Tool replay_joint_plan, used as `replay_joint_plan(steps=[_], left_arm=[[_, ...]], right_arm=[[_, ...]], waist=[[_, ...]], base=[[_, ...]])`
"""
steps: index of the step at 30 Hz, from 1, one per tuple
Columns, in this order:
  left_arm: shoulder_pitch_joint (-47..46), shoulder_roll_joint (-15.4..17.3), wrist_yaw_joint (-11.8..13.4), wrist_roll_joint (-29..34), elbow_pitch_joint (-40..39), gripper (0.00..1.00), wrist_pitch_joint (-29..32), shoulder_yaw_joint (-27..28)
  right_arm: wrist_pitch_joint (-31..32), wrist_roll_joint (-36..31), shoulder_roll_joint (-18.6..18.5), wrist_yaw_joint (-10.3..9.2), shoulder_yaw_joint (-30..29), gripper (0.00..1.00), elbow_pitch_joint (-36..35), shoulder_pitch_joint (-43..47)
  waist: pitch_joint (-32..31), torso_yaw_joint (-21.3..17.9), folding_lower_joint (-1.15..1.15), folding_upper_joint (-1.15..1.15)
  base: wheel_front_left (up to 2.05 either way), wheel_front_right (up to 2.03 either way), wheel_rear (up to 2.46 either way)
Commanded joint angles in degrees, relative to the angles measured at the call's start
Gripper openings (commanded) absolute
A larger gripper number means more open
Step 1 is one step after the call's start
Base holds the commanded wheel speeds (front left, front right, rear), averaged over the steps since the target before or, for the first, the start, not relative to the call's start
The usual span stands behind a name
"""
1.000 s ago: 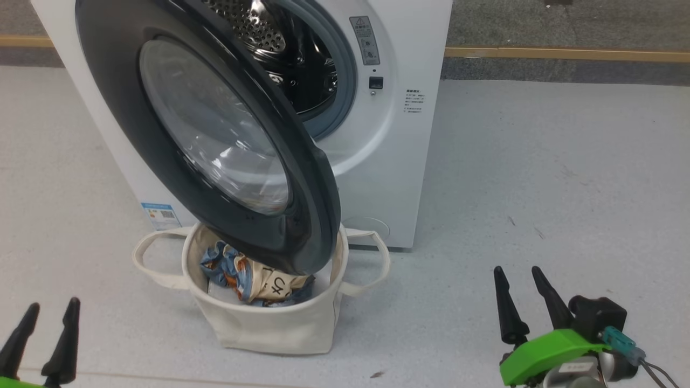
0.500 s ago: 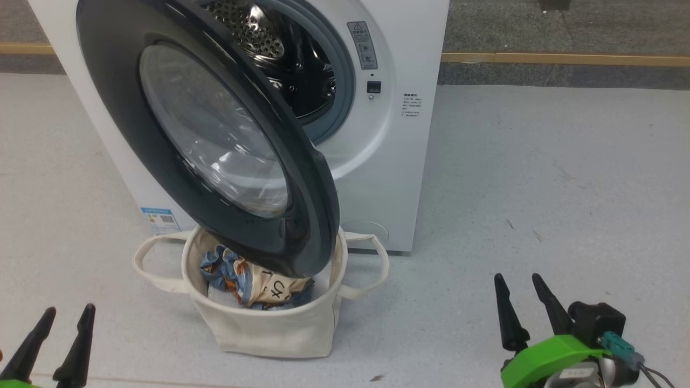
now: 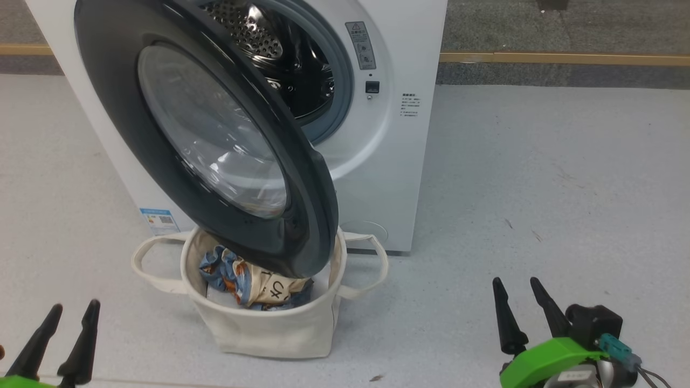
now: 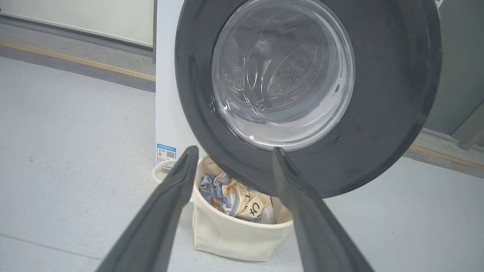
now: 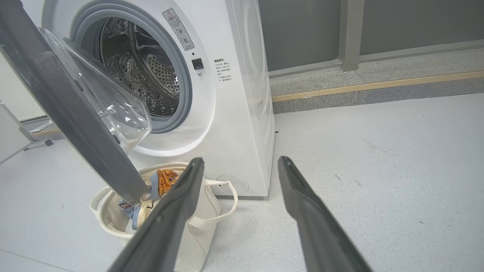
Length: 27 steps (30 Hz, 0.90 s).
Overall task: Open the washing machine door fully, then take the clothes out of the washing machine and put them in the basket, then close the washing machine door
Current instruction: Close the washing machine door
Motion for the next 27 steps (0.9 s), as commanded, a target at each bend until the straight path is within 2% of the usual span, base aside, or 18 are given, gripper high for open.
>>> replay_joint_plan(steps=[1, 15, 16, 22, 27], left_arm=[[-4.46, 2.76, -0.32, -0.42, -1.77, 1.00, -0.70, 2.87], [-6.98, 3.41, -0.32, -0.45, -1.11, 1.00, -0.70, 1.19], [-7.15, 3.30, -0.32, -0.45, -1.11, 1.00, -0.70, 1.00], [-8.81, 1.97, -0.32, 0.27, -0.32, 1.00, -0.70, -0.81], [-9.99, -0.45, -0.32, 0.98, 0.30, 1.00, -0.70, -2.08]], right_arm=[[-0.71, -0.08, -0.40, 0.43, 1.16, 1.00, -1.60, -1.45], [-0.71, 0.68, -0.07, 0.43, 1.54, 1.00, -1.01, -1.47], [-0.71, 1.34, 0.17, 0.43, 1.69, 0.00, -1.31, -1.55], [-0.71, 5.09, 0.17, 0.43, 2.76, 0.00, -6.14, -2.59], [-0.71, 7.65, -0.17, 0.43, 6.72, 0.00, -10.96, -6.38]], waist=[[-0.01, 0.11, 0.00, 0.00], [0.22, 0.18, 0.00, 0.00], [0.26, 0.20, 0.00, 0.00], [0.74, 0.85, 0.00, 0.00], [1.56, 2.17, 0.00, 0.00]], base=[[0.00, 0.00, 0.00], [0.00, 0.00, 0.00], [0.00, 0.00, 0.00], [0.00, 0.00, 0.00], [0.00, 0.00, 0.00]])
